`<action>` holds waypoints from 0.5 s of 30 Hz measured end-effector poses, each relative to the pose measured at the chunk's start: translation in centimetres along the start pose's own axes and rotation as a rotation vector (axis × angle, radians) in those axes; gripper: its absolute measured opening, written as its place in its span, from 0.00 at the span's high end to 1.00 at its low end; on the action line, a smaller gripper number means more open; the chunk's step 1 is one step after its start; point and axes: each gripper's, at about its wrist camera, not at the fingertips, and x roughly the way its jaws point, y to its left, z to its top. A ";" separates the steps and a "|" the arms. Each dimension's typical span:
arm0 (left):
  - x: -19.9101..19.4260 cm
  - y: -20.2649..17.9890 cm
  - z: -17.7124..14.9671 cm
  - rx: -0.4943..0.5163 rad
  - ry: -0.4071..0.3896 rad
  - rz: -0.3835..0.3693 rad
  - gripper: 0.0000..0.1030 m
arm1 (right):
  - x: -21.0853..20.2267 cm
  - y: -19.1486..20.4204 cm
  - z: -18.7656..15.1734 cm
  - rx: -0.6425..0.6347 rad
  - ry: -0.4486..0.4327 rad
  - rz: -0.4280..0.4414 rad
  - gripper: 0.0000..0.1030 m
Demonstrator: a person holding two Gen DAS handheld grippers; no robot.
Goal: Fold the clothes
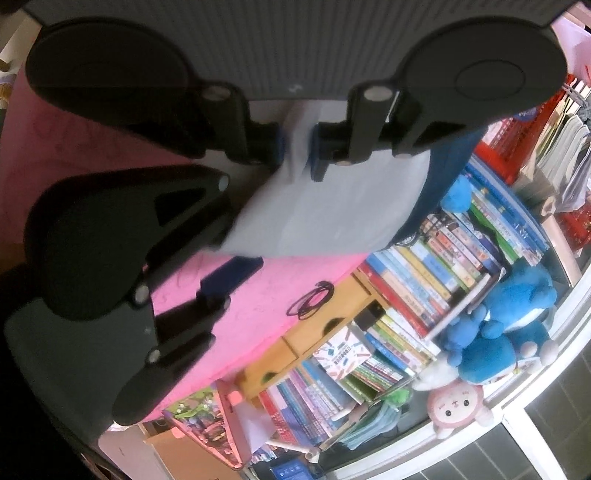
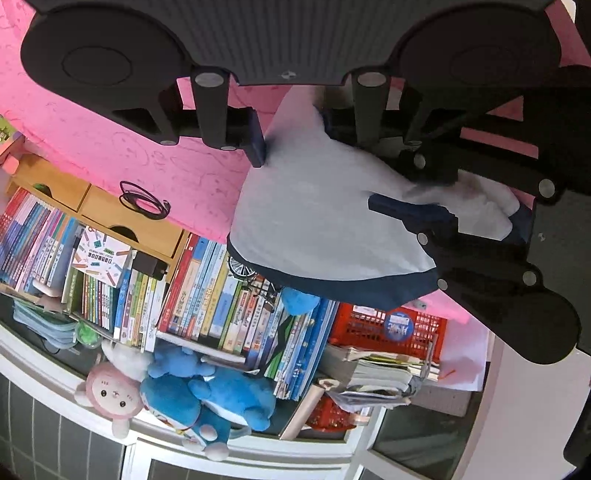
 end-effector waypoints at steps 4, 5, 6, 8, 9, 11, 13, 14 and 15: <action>-0.1 -0.1 -0.1 0.001 -0.003 0.008 0.87 | 0.2 0.2 -0.1 -0.006 0.003 -0.009 0.68; -0.1 -0.1 -0.1 0.005 -0.002 0.009 0.87 | 0.3 0.3 -0.1 -0.018 0.008 -0.017 0.68; 0.0 -0.2 -0.2 0.010 -0.001 0.011 0.87 | 0.5 0.5 -0.2 -0.028 0.018 -0.024 0.64; 0.0 -0.3 -0.3 0.020 0.003 0.016 0.84 | 0.9 0.7 -0.2 -0.036 0.042 -0.034 0.64; 0.2 -0.3 -0.3 0.025 0.007 0.021 0.81 | 1.0 0.8 -0.1 -0.034 0.044 -0.036 0.64; 0.6 -0.5 -0.7 0.058 0.008 0.052 0.77 | 1.3 0.9 0.1 -0.032 0.053 -0.043 0.64; 0.8 -0.5 -1.1 0.102 0.006 0.091 0.75 | 1.7 1.0 0.4 -0.036 0.054 -0.054 0.64; 0.6 -0.4 -1.4 0.123 0.004 0.111 0.75 | 1.7 1.1 0.6 -0.043 0.050 -0.060 0.64; 0.4 -0.2 -1.6 0.128 0.006 0.118 0.75 | 1.5 1.3 0.7 -0.059 0.041 -0.066 0.64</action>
